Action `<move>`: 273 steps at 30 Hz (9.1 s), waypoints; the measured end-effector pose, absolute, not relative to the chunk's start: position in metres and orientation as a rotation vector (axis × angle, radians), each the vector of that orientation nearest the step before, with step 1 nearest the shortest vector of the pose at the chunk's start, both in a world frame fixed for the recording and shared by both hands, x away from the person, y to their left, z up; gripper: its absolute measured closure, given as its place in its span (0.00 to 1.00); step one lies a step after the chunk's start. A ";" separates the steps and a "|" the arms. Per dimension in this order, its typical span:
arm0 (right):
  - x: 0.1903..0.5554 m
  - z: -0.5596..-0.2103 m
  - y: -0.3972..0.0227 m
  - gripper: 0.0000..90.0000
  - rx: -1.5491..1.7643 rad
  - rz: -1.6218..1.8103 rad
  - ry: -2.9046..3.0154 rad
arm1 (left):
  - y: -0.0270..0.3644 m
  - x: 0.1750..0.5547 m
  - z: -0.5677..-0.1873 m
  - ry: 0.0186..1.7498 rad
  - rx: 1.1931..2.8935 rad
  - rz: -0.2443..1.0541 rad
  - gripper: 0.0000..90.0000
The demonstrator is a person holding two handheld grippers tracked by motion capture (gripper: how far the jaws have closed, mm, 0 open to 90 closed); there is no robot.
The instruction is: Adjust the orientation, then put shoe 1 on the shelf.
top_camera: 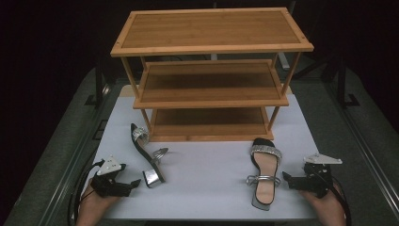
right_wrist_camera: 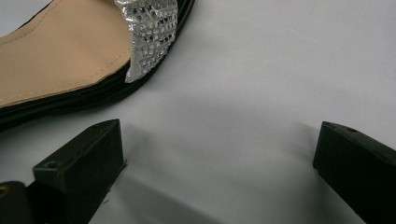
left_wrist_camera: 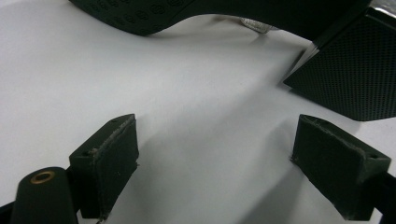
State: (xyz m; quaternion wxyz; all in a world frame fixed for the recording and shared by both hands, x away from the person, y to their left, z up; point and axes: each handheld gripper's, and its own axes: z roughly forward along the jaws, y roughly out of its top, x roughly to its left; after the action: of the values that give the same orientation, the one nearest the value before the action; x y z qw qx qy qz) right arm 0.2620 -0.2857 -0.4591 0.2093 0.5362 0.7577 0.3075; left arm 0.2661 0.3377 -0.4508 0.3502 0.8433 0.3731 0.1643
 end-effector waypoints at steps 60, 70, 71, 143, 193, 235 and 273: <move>0.262 -0.459 -0.286 0.01 1.488 0.857 2.106 | 0.327 0.373 -0.351 0.893 2.166 0.399 0.42; 0.262 -0.459 -0.286 0.01 1.488 0.858 2.106 | 0.316 0.385 -0.366 0.872 2.225 0.405 0.48; 0.262 -0.459 -0.286 0.01 1.488 0.858 2.106 | 0.315 0.385 -0.367 0.863 2.237 0.415 0.51; 0.262 -0.459 -0.286 0.01 1.490 0.862 2.104 | 0.381 0.289 -0.426 1.015 2.115 0.253 0.59; 0.262 -0.460 -0.286 0.01 1.487 0.862 2.104 | 0.371 0.333 -0.414 0.914 2.070 0.326 0.92; 0.262 -0.459 -0.286 0.01 1.490 0.861 2.104 | 0.422 0.203 -0.407 1.125 1.986 0.357 0.21; 0.262 -0.459 -0.286 0.01 1.489 0.861 2.104 | 0.359 0.212 -0.439 1.125 2.123 0.299 0.22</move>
State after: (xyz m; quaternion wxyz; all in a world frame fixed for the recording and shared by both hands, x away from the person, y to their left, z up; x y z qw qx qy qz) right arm 0.2616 -0.2857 -0.4594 0.2105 0.5356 0.7570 0.3096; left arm 0.2120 0.3585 -0.4389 0.3525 0.8206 0.4349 0.1154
